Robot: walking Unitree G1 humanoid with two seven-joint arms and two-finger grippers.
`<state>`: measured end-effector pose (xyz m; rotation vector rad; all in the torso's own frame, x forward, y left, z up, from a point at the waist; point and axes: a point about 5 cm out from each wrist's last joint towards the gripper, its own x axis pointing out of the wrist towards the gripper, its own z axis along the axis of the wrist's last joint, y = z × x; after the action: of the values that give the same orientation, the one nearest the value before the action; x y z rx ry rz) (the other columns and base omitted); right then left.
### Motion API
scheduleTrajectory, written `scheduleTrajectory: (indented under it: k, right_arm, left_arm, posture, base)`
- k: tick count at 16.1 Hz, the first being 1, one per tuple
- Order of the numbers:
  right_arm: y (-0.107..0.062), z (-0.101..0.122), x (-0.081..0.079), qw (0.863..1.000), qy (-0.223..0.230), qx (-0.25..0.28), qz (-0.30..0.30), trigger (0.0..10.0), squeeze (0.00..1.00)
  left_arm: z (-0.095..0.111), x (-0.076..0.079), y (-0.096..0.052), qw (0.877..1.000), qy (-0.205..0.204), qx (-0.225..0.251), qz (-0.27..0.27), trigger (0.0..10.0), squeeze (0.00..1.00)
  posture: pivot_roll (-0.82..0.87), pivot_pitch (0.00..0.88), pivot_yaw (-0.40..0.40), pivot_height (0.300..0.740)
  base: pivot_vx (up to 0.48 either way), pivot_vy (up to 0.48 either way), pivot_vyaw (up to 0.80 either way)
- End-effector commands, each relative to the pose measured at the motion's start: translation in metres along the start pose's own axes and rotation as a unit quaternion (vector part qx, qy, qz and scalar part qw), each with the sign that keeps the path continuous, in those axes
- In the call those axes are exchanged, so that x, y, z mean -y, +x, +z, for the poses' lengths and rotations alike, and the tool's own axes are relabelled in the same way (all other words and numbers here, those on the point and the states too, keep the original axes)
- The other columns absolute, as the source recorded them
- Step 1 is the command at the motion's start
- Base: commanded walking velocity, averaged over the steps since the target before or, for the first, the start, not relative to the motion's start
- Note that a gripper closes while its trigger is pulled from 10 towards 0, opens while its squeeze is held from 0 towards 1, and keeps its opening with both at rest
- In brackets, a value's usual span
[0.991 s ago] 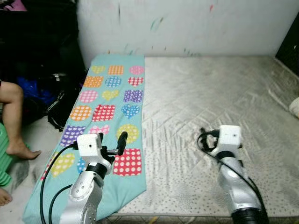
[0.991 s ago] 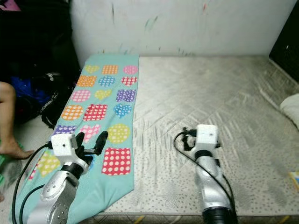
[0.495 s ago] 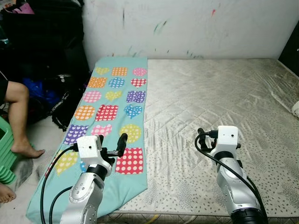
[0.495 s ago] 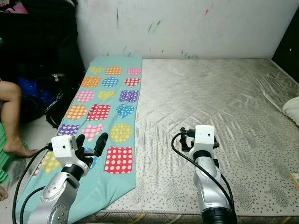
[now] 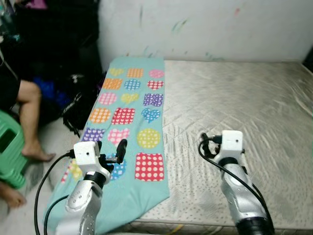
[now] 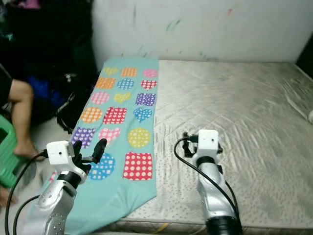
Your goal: Clean up the room
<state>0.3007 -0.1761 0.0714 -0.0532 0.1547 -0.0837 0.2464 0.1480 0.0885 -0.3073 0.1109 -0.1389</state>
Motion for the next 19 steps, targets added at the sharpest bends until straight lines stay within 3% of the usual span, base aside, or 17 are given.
scheduleTrajectory:
  k: [1, 9, 11, 12, 16, 19]
  right_arm:
    - [0.000, -0.001, 0.006, 1.000, -0.001, -0.002, -0.011, 10.0, 0.00]
    - [0.000, -0.001, 0.003, 1.000, 0.001, -0.003, -0.004, 10.0, 0.00]
    - [-0.001, -0.002, 0.001, 1.000, 0.005, -0.001, -0.001, 10.0, 0.00]
    - [-0.002, -0.002, 0.000, 1.000, 0.012, 0.000, 0.002, 10.0, 0.00]
    - [-0.006, -0.010, -0.002, 1.000, 0.012, -0.012, 0.003, 10.0, 0.00]
    - [-0.005, -0.010, -0.005, 1.000, 0.019, -0.011, 0.002, 10.0, 0.00]
  left_arm:
    - [0.000, 0.005, 0.001, 1.000, 0.002, -0.002, -0.007, 10.0, 0.00]
    - [-0.001, 0.004, 0.000, 1.000, -0.023, -0.001, -0.010, 10.0, 0.00]
    - [-0.005, -0.002, -0.001, 1.000, -0.005, -0.008, 0.007, 10.0, 0.00]
    - [-0.010, -0.011, -0.001, 0.999, 0.007, -0.024, 0.041, 10.0, 0.00]
    - [-0.008, -0.021, 0.000, 0.998, 0.050, -0.019, 0.046, 10.0, 0.00]
    - [-0.009, -0.034, 0.000, 0.996, 0.059, -0.024, 0.062, 10.0, 0.00]
  posture:
    - [-0.09, 0.000, 0.013, 0.740]
    - [-0.09, 0.000, 0.011, 0.740]
    - [-0.09, 0.000, 0.019, 0.740]
    - [-0.09, 0.000, 0.020, 0.740]
    - [-0.08, 0.000, 0.014, 0.740]
    - [-0.08, 0.000, 0.013, 0.740]
  base:
    - [0.000, 0.000, 0.00]
    - [0.000, 0.000, 0.00]
    - [0.000, 0.000, 0.00]
    - [0.000, 0.000, 0.00]
    - [0.000, 0.000, 0.00]
    - [0.000, 0.000, 0.00]
